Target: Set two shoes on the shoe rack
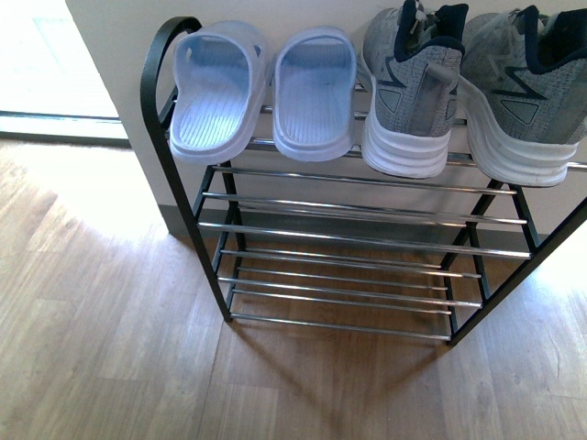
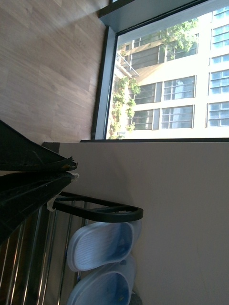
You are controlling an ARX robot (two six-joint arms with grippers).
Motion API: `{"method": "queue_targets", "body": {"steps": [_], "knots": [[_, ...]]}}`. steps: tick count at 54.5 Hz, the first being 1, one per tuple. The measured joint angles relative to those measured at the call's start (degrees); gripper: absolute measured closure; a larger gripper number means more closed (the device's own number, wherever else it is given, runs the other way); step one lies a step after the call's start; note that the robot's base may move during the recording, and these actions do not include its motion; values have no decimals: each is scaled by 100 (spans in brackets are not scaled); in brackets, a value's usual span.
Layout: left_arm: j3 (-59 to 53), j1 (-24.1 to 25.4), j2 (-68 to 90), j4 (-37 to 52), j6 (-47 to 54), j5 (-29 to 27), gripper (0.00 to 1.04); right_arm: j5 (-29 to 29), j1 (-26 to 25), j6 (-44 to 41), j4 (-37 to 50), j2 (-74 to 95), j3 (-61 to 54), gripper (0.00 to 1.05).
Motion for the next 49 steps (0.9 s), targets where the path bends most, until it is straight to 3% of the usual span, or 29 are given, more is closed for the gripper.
{"method": "queue_targets", "body": {"steps": [10,15,41,49], "knots": [[0,0,-7,2,-2,0,103,0,0,0,0,-2,0,9],[0,0,-7,2,-2,0,84,0,0,0,0,-2,0,9],[0,0,-7,2,0,0,8,-2,0,0,0,-2,0,9],[0,0,-9,2,11,0,9,0,0,0,0,0,0,9]]}}
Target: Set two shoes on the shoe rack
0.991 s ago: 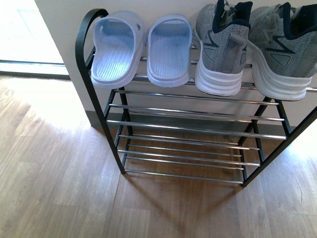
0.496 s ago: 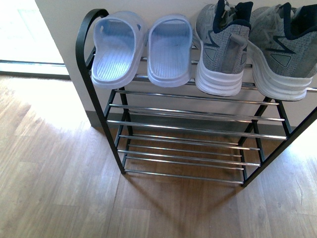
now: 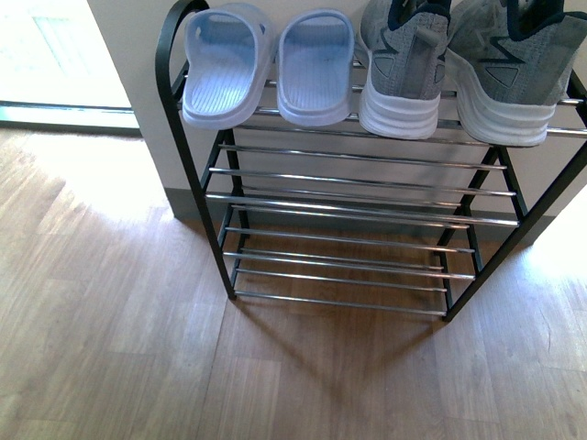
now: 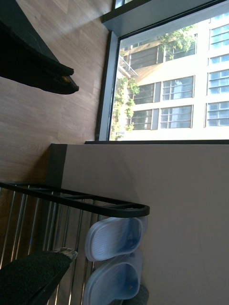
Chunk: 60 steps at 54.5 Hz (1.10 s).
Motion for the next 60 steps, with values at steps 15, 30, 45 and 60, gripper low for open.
{"method": "queue_targets", "body": {"steps": [15,30,45,60], "knots": [[0,0,0,0,0,0,9,-2,0,0,0,0,0,9],[0,0,0,0,0,0,9,-2,0,0,0,-4,0,9],[0,0,0,0,0,0,9,-2,0,0,0,0,0,9],[0,0,0,0,0,0,9,0,0,0,0,0,0,9]]}}
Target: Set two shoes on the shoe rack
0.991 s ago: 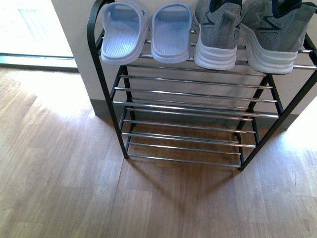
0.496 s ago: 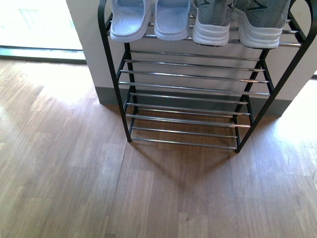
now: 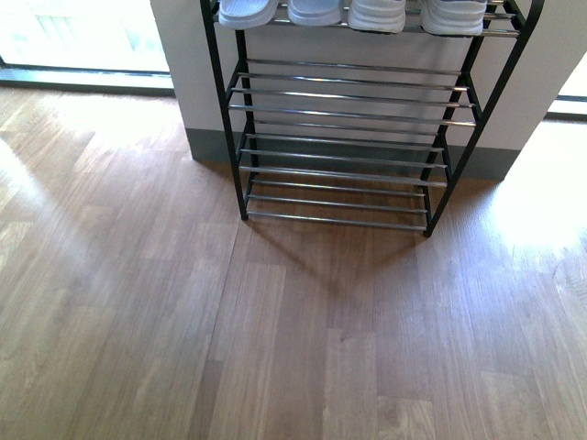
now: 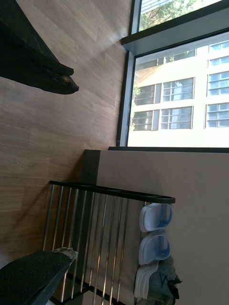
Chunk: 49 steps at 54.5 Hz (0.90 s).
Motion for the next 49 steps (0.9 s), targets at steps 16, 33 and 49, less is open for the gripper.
{"method": "queue_targets", "body": {"steps": [16,33,49], "knots": [[0,0,0,0,0,0,9,-2,0,0,0,-2,0,9],[0,0,0,0,0,0,9,-4,0,0,0,0,0,9],[0,0,0,0,0,2,9,-2,0,0,0,0,0,9]]}}
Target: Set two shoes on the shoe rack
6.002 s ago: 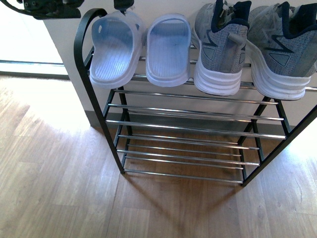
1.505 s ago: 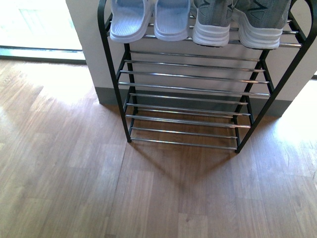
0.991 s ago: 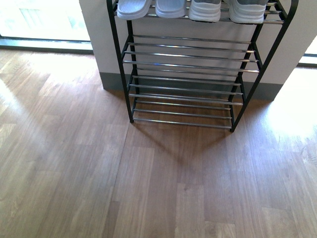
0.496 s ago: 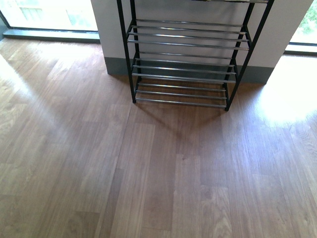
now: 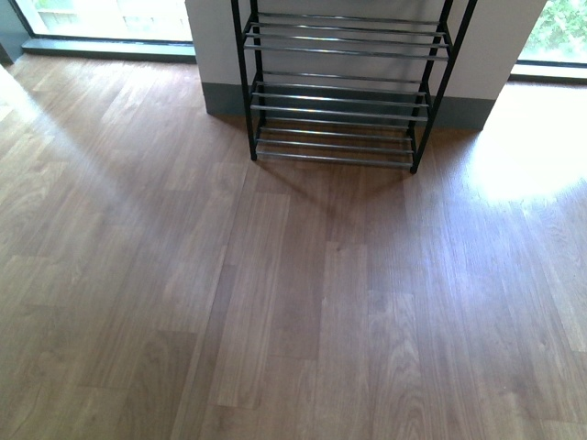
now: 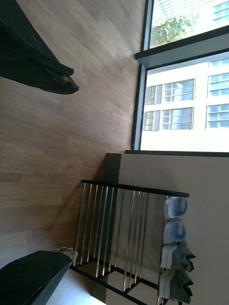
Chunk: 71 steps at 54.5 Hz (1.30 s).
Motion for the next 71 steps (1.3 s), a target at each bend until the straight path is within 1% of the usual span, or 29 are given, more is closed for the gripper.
{"method": "queue_targets", "body": {"steps": [71], "knots": [[0,2,0,0,9,-2,9,0,0,0,-9,-4,0,9]]}}
